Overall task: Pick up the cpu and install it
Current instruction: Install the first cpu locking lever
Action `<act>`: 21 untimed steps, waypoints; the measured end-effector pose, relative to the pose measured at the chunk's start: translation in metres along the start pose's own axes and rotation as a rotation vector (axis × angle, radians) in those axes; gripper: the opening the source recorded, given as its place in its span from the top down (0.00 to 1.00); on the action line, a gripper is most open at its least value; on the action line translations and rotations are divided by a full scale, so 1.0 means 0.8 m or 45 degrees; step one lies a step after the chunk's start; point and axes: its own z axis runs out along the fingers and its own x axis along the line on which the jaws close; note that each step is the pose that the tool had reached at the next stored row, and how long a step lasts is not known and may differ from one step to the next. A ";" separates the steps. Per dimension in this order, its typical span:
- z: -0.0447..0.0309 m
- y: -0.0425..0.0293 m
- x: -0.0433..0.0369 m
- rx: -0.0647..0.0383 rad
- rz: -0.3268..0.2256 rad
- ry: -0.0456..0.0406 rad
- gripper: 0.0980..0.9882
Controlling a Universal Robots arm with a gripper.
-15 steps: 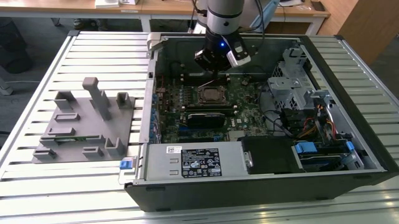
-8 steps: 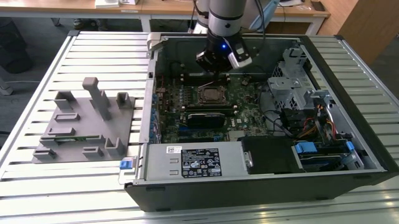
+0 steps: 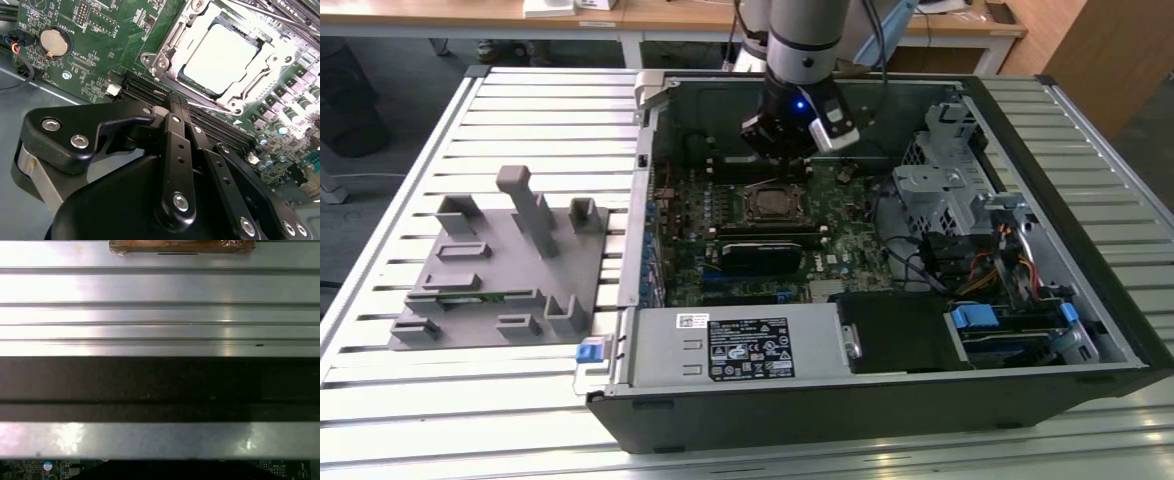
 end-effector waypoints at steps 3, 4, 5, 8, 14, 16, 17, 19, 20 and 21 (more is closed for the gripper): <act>0.0029 -0.0003 -0.001 0.000 0.000 0.000 0.99; 0.0038 -0.0004 -0.001 0.000 0.000 0.000 0.99; 0.0047 -0.0005 -0.002 0.000 0.000 0.000 0.99; 0.0076 -0.0005 -0.003 0.000 0.000 0.000 0.99; 0.0139 -0.0007 -0.005 0.001 0.000 0.001 0.99; 0.0152 -0.0009 -0.005 0.001 0.000 0.001 0.99; 0.0153 -0.0009 -0.005 0.002 0.000 0.001 0.99; 0.0153 -0.0009 -0.005 0.002 0.000 0.001 0.99; 0.0153 -0.0009 -0.005 0.003 0.000 0.001 0.99; 0.0150 -0.0009 -0.005 0.003 0.000 0.001 0.99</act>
